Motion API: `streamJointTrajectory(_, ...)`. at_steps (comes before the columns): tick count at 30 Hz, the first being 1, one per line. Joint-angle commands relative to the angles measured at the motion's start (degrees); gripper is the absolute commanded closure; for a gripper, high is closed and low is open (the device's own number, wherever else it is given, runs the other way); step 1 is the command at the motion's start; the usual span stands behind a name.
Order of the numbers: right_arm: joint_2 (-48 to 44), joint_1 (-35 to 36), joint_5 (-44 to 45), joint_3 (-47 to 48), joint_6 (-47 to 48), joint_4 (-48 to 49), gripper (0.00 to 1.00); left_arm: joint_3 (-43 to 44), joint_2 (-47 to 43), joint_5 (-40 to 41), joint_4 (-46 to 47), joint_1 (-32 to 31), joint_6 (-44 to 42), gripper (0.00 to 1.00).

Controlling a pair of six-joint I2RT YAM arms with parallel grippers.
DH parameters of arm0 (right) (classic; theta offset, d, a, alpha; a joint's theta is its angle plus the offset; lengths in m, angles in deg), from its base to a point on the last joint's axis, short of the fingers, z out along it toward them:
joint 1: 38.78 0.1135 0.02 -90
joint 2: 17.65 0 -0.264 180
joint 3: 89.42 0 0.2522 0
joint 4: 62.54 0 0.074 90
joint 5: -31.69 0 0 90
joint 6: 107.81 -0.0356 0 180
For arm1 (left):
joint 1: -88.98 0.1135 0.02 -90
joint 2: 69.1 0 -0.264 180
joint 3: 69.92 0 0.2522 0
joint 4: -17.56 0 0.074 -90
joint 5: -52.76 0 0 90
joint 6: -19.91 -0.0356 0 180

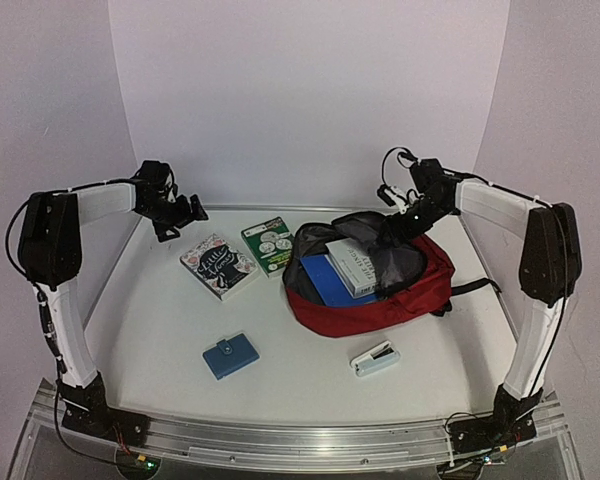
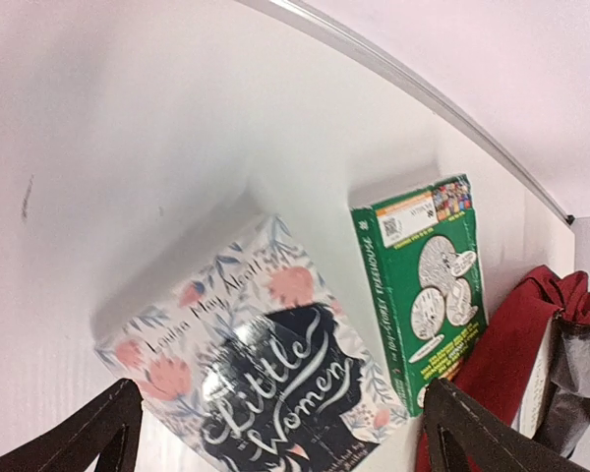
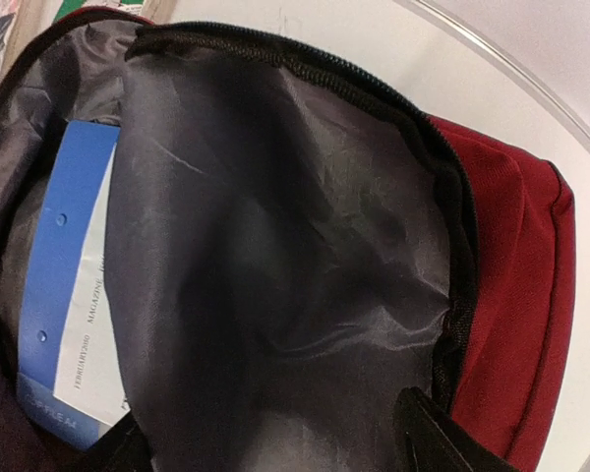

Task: Pack the student bag
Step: Pick up the book from the center of the board.

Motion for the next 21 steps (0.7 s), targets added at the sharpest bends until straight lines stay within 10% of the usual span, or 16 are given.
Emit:
streamJointTrajectory(1, -6.2, 1.1, -2.6, 2.9, -3.5, 0.1, 0.16, 13.1, 7.2, -0.7, -8.5, 2.0, -9.9, 0.0)
streamJointTrajectory(9, -9.7, 5.8, -5.3, 1.0, -6.8, 0.2, 0.13, 35.9, 23.5, 2.0, -19.6, 1.7, -13.8, 0.0)
streamJointTrajectory(21, -9.8, 16.1, -6.2, -2.6, -7.9, 1.6, 0.13, 30.8, 26.1, 11.4, -18.4, -6.4, -18.9, 0.01)
